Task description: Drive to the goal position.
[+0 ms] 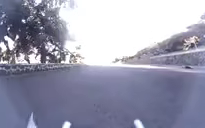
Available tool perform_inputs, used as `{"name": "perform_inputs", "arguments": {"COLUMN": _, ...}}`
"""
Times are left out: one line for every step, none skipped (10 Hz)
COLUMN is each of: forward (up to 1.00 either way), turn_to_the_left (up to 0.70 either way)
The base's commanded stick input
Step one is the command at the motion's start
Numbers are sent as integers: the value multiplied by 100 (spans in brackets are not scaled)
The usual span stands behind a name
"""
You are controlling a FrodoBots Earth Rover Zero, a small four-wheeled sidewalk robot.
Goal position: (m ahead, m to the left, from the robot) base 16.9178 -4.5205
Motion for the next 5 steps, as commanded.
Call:
{"name": "perform_inputs", "arguments": {"forward": 50, "turn_to_the_left": 0}}
{"name": "perform_inputs", "arguments": {"forward": 50, "turn_to_the_left": 0}}
{"name": "perform_inputs", "arguments": {"forward": 50, "turn_to_the_left": 0}}
{"name": "perform_inputs", "arguments": {"forward": 50, "turn_to_the_left": 0}}
{"name": "perform_inputs", "arguments": {"forward": 50, "turn_to_the_left": 0}}
